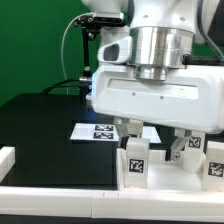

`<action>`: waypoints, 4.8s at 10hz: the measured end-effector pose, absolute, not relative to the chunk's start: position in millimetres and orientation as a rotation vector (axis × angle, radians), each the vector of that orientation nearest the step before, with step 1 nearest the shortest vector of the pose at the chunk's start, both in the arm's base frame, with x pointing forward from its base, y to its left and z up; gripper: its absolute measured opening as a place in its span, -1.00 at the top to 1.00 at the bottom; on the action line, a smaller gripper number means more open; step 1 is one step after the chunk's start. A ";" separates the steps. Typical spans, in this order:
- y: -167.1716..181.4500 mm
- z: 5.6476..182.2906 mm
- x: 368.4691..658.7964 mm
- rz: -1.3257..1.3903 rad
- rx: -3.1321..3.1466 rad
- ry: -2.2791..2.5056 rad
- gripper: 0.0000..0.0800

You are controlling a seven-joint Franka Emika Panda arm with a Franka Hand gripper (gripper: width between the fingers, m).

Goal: Assemble square table

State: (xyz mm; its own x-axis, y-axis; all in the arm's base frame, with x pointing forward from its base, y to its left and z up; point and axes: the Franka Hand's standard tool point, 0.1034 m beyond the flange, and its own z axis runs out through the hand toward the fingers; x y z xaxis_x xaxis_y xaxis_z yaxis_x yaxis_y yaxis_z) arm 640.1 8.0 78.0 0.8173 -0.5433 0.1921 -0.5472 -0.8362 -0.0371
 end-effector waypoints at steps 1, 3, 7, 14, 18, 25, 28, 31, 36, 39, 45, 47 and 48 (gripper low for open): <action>9.7 77.5 640.0 0.307 3.004 -0.736 -0.62; 10.3 76.9 640.4 0.328 3.010 -0.692 -0.59; 4.4 75.6 638.7 0.328 2.959 -0.920 0.27; 3.0 73.2 633.3 0.184 2.437 -2.068 0.27; 5.9 73.8 635.2 0.089 1.913 -2.676 0.27; 4.8 76.4 638.1 0.148 2.382 -2.243 -0.61; 3.0 75.7 638.0 0.178 2.614 -1.943 -0.62; -0.6 72.7 636.3 0.202 2.939 -1.288 -0.62; -1.2 72.8 636.8 0.218 2.994 -1.058 -0.29; -2.3 73.2 635.9 0.193 2.819 -1.492 0.29; -0.4 73.4 633.9 0.094 2.048 -2.501 0.29; -1.1 73.0 634.6 0.081 1.795 -2.730 0.29; -1.4 72.9 634.4 0.071 1.693 -2.799 0.29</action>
Offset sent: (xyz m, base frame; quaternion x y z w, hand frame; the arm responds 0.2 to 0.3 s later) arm 0.0000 0.0000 0.0000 0.0000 0.0000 0.0650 0.9979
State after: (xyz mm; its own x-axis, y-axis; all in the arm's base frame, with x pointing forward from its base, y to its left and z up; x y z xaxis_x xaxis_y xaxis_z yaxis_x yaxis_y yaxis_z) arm 634.4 -1.4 72.9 -0.4581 -0.8844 -0.0887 -0.8788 0.4657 -0.1042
